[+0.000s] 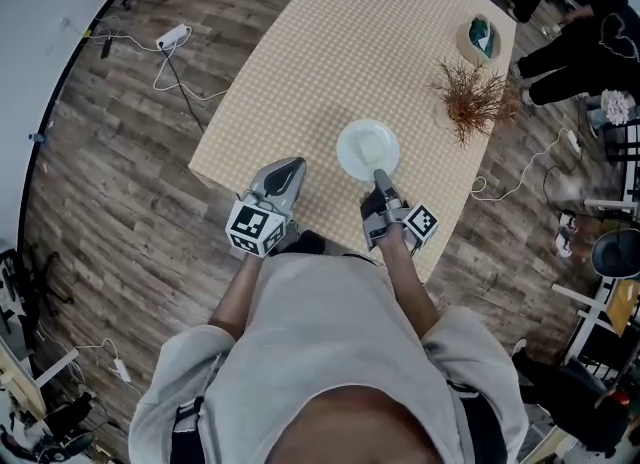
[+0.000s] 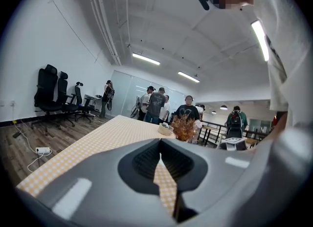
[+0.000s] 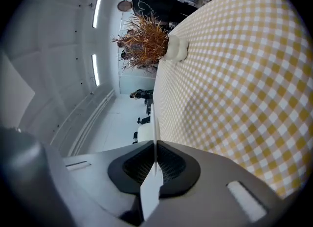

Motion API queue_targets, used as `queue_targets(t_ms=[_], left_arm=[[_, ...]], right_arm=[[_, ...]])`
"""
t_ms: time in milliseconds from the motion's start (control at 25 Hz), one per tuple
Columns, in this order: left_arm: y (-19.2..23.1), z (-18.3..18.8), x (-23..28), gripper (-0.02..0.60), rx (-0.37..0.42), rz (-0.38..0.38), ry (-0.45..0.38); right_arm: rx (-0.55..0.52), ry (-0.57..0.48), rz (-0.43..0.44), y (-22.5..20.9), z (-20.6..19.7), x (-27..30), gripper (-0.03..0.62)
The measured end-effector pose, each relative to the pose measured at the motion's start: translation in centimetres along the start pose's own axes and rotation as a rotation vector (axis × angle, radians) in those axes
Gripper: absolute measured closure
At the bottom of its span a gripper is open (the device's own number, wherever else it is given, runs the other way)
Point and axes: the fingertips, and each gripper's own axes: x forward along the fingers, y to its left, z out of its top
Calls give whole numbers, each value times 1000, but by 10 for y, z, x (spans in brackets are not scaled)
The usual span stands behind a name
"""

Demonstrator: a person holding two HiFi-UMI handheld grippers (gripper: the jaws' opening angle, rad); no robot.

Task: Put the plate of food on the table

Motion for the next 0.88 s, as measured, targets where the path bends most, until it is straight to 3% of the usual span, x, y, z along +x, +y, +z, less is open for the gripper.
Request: queue_targets(t_ms=[400, 880], left_arm=[[11, -6, 10, 572, -22, -8, 16], [-6, -10, 26, 571, -25, 51, 27]], right_arm=[[-3, -5, -10, 2, 8, 14, 579], [4, 45, 13, 2, 32, 19, 579]])
